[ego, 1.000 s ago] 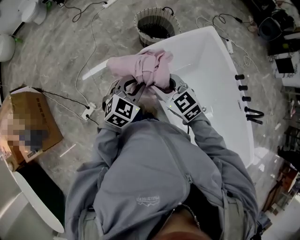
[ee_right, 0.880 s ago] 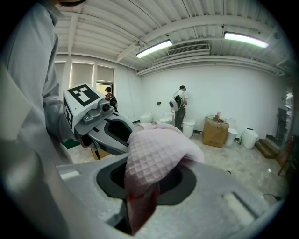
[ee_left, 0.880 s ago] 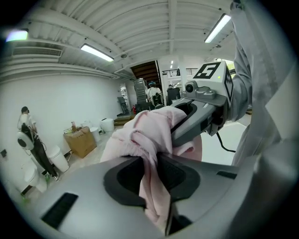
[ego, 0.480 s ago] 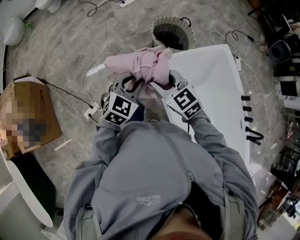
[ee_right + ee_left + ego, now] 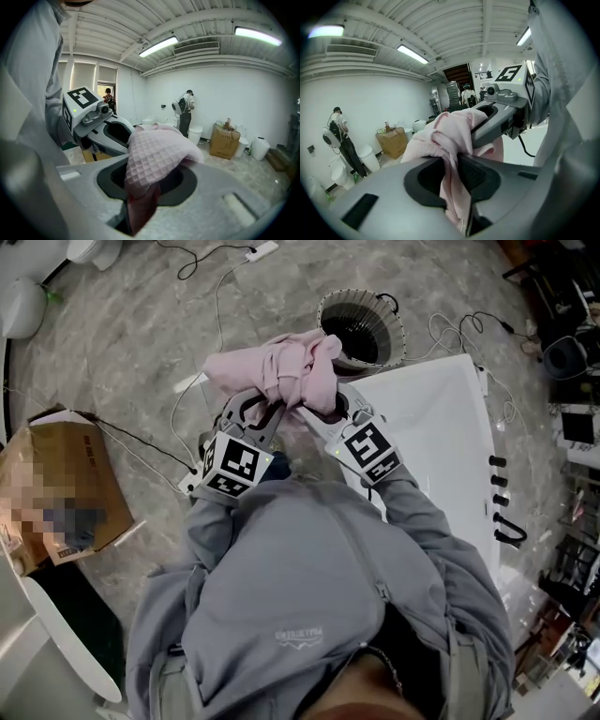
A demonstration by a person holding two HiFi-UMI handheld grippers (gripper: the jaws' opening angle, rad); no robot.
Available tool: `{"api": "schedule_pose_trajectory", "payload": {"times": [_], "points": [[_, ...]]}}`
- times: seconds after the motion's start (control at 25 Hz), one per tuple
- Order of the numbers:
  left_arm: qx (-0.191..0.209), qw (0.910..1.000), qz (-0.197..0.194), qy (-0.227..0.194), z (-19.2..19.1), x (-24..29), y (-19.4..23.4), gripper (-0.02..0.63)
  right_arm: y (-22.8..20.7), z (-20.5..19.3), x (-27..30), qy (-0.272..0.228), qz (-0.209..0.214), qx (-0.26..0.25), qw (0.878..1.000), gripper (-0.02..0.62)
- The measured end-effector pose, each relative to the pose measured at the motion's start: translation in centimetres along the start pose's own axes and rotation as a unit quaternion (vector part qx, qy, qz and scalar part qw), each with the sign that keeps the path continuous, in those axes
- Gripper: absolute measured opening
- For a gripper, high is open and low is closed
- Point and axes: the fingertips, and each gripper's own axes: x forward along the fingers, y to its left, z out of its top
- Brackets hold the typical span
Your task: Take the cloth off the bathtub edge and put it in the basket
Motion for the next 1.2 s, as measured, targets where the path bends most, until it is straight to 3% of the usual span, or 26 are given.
{"api": "schedule_pose_trajectory", "payload": {"times": [0.48, 1.2], "points": [[0.012, 0.9997, -0.008, -0.018, -0.2, 1.1, 8.3, 0.078, -3.7, 3.8, 6.4, -0.004, -0.028, 0.004, 1.0, 0.104], [0.023, 0.9984, -0.035, -0.037, 2.1, 4.6, 12.2, 0.078, -8.9, 5.4, 7.7, -0.013, -0.073, 0.024, 0.997, 0.104]]}}
